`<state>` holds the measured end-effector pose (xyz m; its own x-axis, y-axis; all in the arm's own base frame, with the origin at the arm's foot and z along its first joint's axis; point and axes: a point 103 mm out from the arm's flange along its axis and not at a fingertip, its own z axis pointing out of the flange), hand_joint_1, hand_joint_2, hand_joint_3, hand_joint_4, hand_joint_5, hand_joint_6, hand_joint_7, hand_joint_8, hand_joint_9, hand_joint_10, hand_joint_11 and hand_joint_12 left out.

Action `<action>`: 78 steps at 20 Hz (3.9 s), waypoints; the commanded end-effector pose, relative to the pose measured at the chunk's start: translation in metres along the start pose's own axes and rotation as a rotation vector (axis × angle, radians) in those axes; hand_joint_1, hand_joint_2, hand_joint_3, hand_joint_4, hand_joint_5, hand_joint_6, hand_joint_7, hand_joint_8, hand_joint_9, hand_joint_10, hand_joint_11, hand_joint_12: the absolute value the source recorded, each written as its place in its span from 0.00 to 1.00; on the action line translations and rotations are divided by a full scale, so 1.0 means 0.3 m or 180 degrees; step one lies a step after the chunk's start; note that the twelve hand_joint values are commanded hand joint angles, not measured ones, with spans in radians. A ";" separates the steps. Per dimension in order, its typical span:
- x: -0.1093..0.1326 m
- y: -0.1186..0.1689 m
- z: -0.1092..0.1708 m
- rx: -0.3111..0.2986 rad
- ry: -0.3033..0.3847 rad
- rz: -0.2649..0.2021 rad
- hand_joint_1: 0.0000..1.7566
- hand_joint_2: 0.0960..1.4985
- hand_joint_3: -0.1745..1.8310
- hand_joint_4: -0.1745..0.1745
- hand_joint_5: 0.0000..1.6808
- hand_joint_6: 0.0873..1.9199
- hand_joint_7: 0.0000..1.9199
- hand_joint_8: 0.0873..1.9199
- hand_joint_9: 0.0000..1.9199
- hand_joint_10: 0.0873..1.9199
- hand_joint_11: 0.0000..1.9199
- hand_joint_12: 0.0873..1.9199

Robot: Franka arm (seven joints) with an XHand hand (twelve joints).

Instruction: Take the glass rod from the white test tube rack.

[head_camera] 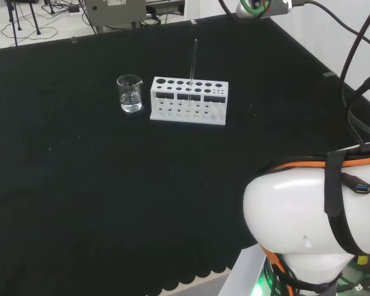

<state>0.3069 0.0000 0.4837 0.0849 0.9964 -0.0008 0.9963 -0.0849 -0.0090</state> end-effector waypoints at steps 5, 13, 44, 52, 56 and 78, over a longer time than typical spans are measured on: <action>0.002 0.012 0.012 0.0006 -0.0050 0.0008 0.33 0.62 0.28 0.10 0.07 0.00 0.01 0.22 0.02 0.40 0.01 0.64; 0.004 0.045 0.014 -0.0004 -0.0035 -0.0032 0.32 0.62 0.29 0.10 0.08 0.00 0.00 0.36 0.07 0.44 0.00 0.72; -0.193 0.756 0.095 0.0295 -0.0005 -0.0205 0.31 0.61 0.31 0.03 0.21 0.00 0.27 0.46 0.38 0.44 0.19 0.72; -0.230 0.835 0.205 0.0399 0.0032 -0.0254 0.31 0.63 0.31 0.02 0.23 0.00 0.30 0.47 0.42 0.44 0.21 0.72; -0.237 0.840 0.247 0.0446 0.0047 -0.0267 0.28 0.65 0.31 0.01 0.24 0.00 0.32 0.47 0.43 0.44 0.22 0.72; -0.184 0.795 0.418 0.0751 0.0039 -0.0329 0.29 0.67 0.30 0.00 0.28 0.01 0.42 0.51 0.55 0.49 0.23 0.71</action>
<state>0.5388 -0.0766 0.3650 -0.0156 0.9998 0.0125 0.9724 0.0181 -0.2327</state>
